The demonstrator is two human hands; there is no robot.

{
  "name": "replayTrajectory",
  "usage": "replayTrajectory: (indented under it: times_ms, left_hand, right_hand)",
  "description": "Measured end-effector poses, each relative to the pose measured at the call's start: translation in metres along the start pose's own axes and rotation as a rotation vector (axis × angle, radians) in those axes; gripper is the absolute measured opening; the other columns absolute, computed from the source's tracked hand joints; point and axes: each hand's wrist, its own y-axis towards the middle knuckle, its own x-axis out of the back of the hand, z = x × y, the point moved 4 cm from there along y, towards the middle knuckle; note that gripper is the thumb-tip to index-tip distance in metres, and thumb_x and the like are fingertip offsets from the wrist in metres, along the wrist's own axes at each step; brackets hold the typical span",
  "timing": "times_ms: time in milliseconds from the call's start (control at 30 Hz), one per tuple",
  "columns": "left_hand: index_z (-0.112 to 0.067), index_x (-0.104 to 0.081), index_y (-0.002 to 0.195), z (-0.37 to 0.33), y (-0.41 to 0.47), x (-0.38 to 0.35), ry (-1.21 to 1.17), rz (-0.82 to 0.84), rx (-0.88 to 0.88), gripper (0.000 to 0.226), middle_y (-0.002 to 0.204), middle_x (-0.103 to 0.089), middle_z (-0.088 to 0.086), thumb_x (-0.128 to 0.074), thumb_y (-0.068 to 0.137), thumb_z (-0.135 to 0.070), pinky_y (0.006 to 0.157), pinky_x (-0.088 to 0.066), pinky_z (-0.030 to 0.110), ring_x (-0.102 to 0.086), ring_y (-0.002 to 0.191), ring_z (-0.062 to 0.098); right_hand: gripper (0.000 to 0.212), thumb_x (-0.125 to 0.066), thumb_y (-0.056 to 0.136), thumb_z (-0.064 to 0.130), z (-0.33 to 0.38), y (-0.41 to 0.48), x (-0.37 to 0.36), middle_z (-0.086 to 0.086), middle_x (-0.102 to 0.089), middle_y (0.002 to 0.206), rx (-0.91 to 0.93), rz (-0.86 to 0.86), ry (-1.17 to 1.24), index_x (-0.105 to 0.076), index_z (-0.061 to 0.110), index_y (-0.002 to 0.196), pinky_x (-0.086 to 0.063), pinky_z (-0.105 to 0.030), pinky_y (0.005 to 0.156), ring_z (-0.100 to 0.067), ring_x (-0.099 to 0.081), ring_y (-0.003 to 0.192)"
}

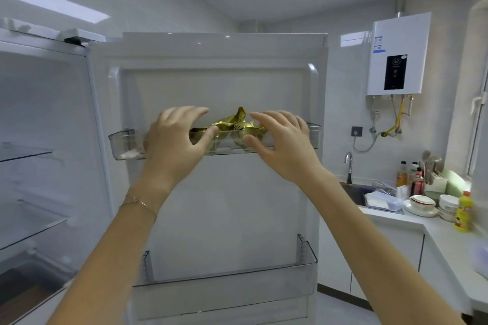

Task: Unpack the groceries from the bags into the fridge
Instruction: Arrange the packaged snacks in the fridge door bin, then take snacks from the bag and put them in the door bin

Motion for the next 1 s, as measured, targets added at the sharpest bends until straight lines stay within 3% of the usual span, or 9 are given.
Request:
replayTrajectory:
  times_ms: [100,267,500,833,1000]
  left_hand:
    - [-0.023,-0.059,0.129,-0.021,-0.014,-0.006,-0.01,-0.05,-0.066,0.058,0.14,-0.052,0.005,-0.043,0.086,-0.058,0.113,-0.023,0.052,-0.038,0.136,0.029]
    - [-0.024,-0.048,0.14,-0.064,-0.032,-0.036,-0.012,-0.047,-0.166,0.061,0.158,-0.028,0.006,-0.045,0.088,-0.057,0.118,-0.007,0.053,-0.016,0.148,0.03]
    - [-0.026,-0.04,0.146,-0.171,-0.05,-0.11,-0.124,0.105,-0.323,0.069,0.159,-0.025,0.005,-0.04,0.088,-0.063,0.118,-0.003,0.055,-0.01,0.149,0.029]
    - [-0.03,-0.035,0.149,-0.353,-0.097,-0.256,-0.286,0.305,-0.325,0.07,0.16,-0.023,0.002,-0.037,0.088,-0.064,0.118,-0.004,0.054,-0.008,0.15,0.027]
    - [-0.034,-0.027,0.151,-0.441,-0.132,-0.321,-0.383,0.426,-0.361,0.072,0.161,-0.019,0.0,-0.037,0.087,-0.066,0.119,0.0,0.052,-0.003,0.15,0.025]
  right_hand:
    - [0.057,-0.053,0.091,0.054,-0.005,-0.021,0.007,0.005,-0.042,0.147,-0.024,-0.03,-0.052,-0.042,0.033,0.142,-0.011,-0.048,0.118,-0.021,-0.024,0.142]
    - [0.061,-0.052,0.09,0.052,-0.034,-0.059,0.035,0.004,-0.029,0.156,-0.12,-0.015,-0.131,-0.037,0.033,0.146,-0.007,-0.051,0.119,-0.022,-0.012,0.147]
    - [0.066,-0.052,0.091,0.053,-0.118,-0.124,0.109,0.007,-0.016,0.16,-0.319,0.061,-0.28,-0.024,0.039,0.149,-0.005,-0.052,0.119,-0.02,-0.003,0.148]
    - [0.069,-0.052,0.09,0.054,-0.27,-0.248,0.23,0.007,-0.016,0.16,-0.558,0.144,-0.481,-0.021,0.042,0.149,-0.004,-0.046,0.118,-0.021,-0.008,0.147]
    - [0.069,-0.05,0.091,0.054,-0.33,-0.308,0.278,0.006,-0.012,0.161,-0.699,0.208,-0.572,-0.016,0.042,0.15,-0.006,-0.049,0.119,-0.023,-0.006,0.147]
